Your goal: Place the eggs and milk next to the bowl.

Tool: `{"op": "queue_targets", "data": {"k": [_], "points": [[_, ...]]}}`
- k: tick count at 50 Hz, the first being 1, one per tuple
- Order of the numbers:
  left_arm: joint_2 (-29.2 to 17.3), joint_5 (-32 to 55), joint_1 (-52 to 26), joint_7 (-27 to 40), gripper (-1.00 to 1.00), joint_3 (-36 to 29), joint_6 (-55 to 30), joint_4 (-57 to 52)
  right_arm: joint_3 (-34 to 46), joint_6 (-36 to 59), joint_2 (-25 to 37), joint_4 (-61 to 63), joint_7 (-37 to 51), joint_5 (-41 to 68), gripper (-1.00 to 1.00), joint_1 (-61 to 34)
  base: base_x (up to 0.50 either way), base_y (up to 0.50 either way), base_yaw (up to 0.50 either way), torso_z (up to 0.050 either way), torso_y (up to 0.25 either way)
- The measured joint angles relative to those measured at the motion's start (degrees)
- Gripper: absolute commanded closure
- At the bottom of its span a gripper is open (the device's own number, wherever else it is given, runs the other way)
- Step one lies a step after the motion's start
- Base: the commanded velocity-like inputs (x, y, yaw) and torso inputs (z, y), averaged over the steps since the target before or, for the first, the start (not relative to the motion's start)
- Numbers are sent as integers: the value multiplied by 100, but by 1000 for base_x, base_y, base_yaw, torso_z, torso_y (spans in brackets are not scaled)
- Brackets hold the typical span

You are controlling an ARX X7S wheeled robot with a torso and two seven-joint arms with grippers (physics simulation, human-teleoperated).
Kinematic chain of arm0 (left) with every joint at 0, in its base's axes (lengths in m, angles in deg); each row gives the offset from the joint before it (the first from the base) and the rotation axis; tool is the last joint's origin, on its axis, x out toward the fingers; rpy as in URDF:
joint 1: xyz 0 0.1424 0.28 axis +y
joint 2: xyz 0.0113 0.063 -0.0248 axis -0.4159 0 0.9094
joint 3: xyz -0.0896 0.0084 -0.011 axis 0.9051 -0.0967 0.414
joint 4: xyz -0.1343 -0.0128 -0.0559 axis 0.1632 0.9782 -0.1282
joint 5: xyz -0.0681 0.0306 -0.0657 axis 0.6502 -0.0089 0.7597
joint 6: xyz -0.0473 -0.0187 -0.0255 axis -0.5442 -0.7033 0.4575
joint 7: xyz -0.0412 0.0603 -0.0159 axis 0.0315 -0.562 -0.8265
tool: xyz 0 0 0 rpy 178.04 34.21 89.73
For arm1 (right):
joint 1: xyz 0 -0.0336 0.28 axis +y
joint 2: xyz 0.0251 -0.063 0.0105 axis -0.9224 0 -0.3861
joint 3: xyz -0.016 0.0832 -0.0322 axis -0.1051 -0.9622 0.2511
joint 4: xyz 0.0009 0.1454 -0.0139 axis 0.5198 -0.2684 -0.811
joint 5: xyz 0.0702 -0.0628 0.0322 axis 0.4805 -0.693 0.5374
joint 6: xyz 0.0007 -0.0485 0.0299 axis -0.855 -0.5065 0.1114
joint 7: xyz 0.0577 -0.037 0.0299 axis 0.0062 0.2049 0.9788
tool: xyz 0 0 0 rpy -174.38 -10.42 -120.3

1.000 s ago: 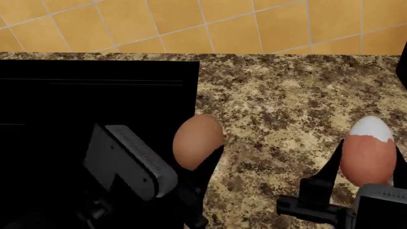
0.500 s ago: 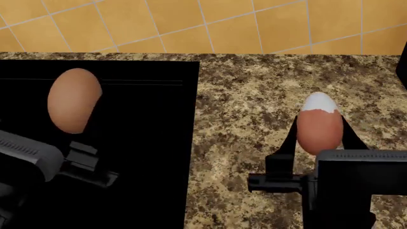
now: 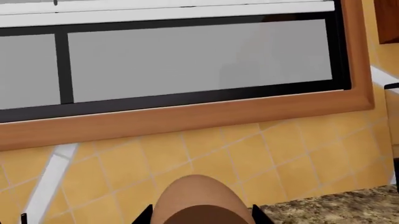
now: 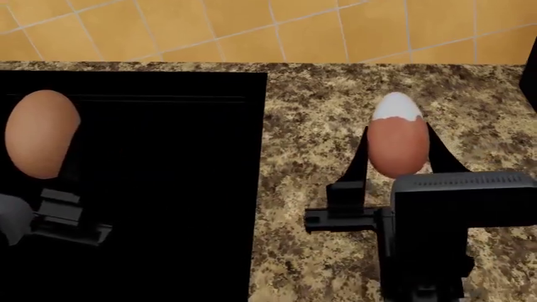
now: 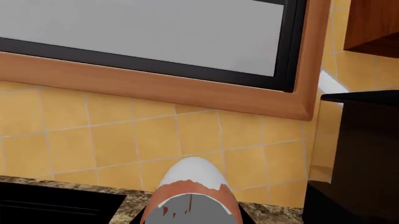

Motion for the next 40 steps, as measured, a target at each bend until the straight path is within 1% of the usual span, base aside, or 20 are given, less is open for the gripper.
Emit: {"op": "queue_targets", "data": {"k": [17, 24, 40], "points": [[-26, 1, 62, 5, 100, -22, 100, -2, 52, 53, 18, 161, 15, 33, 100, 21, -458, 61, 0, 0, 0], [-34, -8, 65, 8, 100, -57, 120, -17, 29, 66, 28, 228, 42, 60, 100, 39, 0, 28, 0, 0, 0], [-48, 3, 105, 18, 100, -58, 221, -16, 121, 228, 71, 362, 96, 32, 100, 16, 0, 500, 0, 0, 0]]}}
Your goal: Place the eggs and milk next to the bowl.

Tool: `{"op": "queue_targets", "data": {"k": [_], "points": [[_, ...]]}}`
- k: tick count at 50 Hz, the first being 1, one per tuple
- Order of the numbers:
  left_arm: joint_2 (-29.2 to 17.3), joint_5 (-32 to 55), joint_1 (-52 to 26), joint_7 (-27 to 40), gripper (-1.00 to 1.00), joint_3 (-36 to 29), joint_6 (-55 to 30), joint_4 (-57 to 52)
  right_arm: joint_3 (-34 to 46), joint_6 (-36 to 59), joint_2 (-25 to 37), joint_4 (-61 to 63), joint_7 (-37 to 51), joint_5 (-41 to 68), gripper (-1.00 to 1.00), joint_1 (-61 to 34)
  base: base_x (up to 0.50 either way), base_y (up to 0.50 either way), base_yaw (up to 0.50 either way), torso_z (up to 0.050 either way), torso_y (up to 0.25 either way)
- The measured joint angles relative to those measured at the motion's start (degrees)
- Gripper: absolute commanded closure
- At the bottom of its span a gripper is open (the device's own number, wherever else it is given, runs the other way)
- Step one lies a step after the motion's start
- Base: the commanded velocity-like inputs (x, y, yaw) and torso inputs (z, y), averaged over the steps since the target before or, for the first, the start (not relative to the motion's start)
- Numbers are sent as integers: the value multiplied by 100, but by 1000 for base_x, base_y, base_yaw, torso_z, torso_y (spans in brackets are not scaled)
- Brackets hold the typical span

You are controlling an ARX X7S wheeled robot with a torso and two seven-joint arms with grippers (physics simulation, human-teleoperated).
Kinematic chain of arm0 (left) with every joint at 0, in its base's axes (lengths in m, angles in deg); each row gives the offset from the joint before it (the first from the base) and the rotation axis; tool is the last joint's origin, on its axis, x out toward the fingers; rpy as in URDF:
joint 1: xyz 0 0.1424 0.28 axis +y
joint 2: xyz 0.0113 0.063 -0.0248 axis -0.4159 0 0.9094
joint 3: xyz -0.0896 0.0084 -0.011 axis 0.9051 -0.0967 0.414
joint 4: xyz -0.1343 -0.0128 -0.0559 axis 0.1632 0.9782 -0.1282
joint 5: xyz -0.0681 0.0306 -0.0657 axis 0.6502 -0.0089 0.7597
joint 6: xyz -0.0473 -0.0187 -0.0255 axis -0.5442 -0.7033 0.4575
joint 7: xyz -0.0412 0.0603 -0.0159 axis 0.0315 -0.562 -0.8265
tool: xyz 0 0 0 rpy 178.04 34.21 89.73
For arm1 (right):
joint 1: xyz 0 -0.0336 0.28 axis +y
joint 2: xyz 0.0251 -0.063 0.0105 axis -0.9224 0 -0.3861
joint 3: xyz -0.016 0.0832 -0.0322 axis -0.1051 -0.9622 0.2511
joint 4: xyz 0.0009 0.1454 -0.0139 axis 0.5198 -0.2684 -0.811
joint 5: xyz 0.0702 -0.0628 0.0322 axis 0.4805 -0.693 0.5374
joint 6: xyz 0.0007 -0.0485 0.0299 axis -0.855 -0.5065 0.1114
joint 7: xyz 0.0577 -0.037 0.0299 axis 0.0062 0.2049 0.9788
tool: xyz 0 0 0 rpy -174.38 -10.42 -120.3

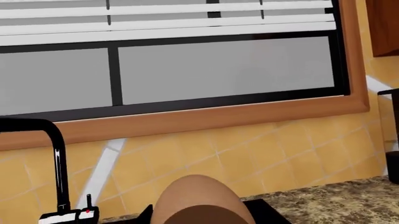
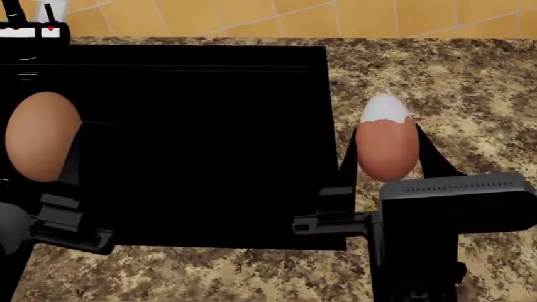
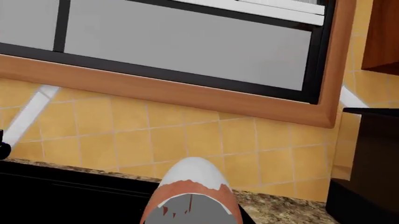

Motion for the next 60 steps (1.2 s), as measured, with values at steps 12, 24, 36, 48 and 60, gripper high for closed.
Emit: {"op": "queue_targets", "data": {"k": [12, 24, 36, 48, 60], "points": [[-19, 3, 50, 20, 100, 10, 60, 4, 37, 51, 10, 72, 25, 13, 100, 23, 0, 500, 0, 0, 0], [-44, 7, 89, 58, 100, 0, 58, -24, 23, 37, 17, 98, 30, 69, 100, 96, 0, 500, 0, 0, 0], [-59, 12, 88, 84, 100, -25, 54, -38, 2, 16, 17, 103, 30, 127, 100, 148, 0, 500, 0, 0, 0], [-69, 9, 64, 93, 100, -62, 62, -25, -6, -18, 17, 90, 25, 155, 100, 177, 0, 500, 0, 0, 0], [-90, 12, 71, 94, 100, -83, 93, -13, 7, -48, 15, 77, 26, 162, 100, 204, 0, 500, 0, 0, 0]]}}
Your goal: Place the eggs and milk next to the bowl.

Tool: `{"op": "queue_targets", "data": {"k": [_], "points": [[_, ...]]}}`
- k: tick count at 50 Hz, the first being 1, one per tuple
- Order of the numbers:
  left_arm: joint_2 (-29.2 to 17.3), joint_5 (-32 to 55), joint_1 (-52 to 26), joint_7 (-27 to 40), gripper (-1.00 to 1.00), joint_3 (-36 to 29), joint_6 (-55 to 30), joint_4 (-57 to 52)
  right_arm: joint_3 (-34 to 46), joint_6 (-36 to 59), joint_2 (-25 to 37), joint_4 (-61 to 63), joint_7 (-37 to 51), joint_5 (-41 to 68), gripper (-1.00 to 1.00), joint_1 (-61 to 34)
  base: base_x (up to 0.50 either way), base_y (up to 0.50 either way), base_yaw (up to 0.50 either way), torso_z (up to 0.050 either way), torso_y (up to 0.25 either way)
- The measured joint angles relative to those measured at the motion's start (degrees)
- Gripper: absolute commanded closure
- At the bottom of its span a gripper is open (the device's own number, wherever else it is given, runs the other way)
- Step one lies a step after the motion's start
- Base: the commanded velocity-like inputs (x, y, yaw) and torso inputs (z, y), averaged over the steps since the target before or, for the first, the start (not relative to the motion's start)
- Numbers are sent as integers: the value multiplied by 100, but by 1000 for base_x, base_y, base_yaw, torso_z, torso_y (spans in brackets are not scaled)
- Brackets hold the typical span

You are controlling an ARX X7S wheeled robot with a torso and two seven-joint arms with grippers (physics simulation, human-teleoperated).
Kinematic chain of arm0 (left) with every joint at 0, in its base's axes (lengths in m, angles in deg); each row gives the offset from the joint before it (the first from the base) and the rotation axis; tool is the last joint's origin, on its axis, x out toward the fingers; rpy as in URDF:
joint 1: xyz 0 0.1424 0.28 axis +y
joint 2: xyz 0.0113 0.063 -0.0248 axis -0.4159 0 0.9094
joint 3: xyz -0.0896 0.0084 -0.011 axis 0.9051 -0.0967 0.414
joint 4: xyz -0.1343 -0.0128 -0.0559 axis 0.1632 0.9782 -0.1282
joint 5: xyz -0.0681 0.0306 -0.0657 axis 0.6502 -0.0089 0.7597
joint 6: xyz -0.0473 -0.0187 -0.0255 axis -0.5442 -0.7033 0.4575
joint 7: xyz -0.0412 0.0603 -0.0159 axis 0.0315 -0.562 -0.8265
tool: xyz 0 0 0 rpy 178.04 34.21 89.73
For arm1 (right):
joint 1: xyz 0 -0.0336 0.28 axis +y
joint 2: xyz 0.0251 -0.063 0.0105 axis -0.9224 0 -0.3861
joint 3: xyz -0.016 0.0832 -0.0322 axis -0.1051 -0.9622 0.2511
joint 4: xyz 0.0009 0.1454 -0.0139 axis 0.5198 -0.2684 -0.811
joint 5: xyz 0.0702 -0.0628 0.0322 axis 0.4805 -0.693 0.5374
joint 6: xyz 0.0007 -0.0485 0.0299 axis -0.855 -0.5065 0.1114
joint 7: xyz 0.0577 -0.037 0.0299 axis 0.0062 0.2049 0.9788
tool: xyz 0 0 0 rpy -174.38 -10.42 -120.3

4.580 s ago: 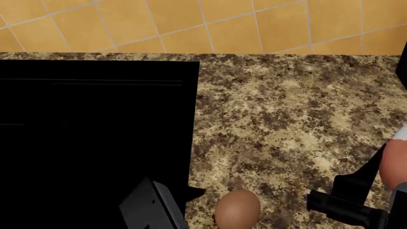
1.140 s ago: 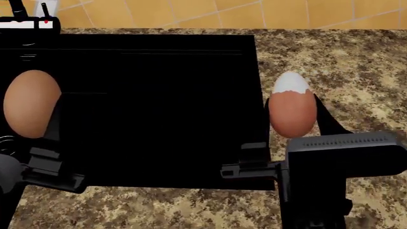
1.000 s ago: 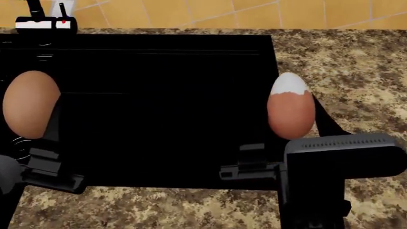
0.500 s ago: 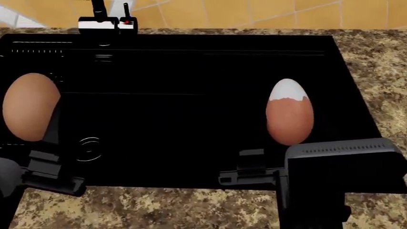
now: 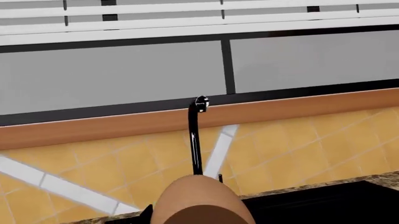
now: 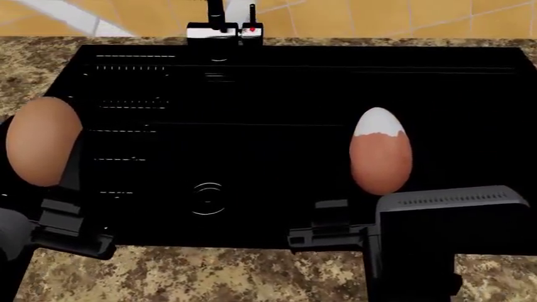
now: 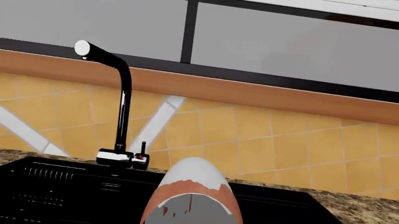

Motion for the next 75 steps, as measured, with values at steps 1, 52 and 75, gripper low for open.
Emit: {"op": "queue_targets", "data": {"k": [1, 52, 75], "points": [[-2, 1, 3, 0, 100, 1, 5, 1, 4, -1, -2, -2, -1, -1, 100, -1, 0, 500, 0, 0, 0], [-82, 15, 30, 89, 100, -48, 48, -30, 54, -139, -6, -29, -2, 27, 100, 93, 0, 500, 0, 0, 0], [-125, 41, 22, 129, 100, -62, 48, -103, 50, -93, 35, 67, 41, 64, 100, 108, -1, 500, 0, 0, 0]]}}
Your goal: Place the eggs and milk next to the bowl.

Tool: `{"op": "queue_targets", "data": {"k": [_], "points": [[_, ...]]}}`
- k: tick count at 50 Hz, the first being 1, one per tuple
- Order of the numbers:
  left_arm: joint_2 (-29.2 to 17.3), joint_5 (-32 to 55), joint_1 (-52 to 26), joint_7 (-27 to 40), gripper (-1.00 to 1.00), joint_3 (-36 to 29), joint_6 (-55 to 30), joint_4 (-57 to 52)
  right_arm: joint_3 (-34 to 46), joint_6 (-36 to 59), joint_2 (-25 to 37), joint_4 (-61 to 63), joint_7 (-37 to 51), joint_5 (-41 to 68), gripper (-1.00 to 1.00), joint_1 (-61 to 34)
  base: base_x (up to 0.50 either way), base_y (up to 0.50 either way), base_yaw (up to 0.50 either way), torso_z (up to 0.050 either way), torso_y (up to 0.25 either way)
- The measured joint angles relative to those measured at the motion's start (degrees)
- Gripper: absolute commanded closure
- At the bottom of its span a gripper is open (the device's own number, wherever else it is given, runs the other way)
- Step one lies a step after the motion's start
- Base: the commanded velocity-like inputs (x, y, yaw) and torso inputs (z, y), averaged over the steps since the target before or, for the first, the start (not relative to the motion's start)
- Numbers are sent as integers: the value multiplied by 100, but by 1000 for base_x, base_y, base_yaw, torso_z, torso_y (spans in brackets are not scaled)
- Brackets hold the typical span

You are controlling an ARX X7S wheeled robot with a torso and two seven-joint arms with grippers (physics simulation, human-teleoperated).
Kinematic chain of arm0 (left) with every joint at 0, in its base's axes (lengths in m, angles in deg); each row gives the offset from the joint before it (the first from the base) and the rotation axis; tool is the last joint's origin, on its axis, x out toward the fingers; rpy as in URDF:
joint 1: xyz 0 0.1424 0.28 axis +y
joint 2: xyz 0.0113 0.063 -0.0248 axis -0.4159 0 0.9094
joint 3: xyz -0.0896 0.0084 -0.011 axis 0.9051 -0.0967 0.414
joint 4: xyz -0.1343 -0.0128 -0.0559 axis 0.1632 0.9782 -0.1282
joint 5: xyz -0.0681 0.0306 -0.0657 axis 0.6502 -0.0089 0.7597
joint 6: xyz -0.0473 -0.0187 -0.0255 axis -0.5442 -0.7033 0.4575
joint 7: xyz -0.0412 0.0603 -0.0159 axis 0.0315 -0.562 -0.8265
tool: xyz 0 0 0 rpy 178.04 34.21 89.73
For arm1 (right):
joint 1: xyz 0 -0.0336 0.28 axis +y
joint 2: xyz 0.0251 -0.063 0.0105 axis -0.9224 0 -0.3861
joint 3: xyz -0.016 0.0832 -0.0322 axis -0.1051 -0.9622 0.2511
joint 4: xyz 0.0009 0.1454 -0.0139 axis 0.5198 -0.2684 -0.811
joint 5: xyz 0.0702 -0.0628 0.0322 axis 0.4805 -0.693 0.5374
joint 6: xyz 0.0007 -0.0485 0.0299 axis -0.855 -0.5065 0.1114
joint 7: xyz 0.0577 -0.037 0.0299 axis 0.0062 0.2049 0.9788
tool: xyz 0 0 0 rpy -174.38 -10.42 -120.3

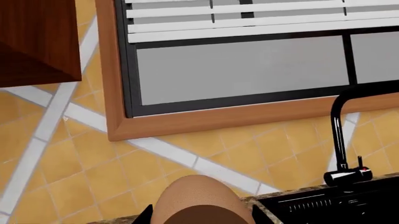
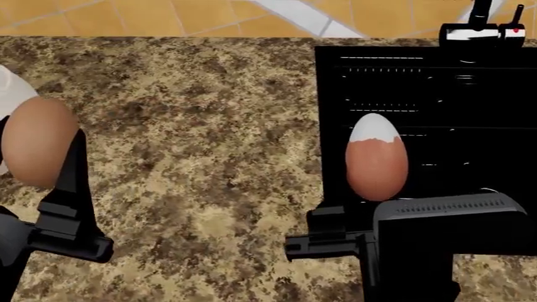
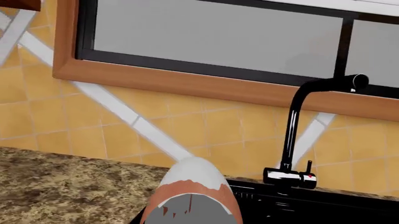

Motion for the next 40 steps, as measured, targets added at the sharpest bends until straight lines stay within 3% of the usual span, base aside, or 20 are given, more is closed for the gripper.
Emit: {"op": "queue_targets", "data": {"k": [40], "points": [[-78, 27, 85, 38, 100, 23, 120, 9, 71, 27, 10, 19, 30, 5, 100, -13, -1, 500, 0, 0, 0]]}}
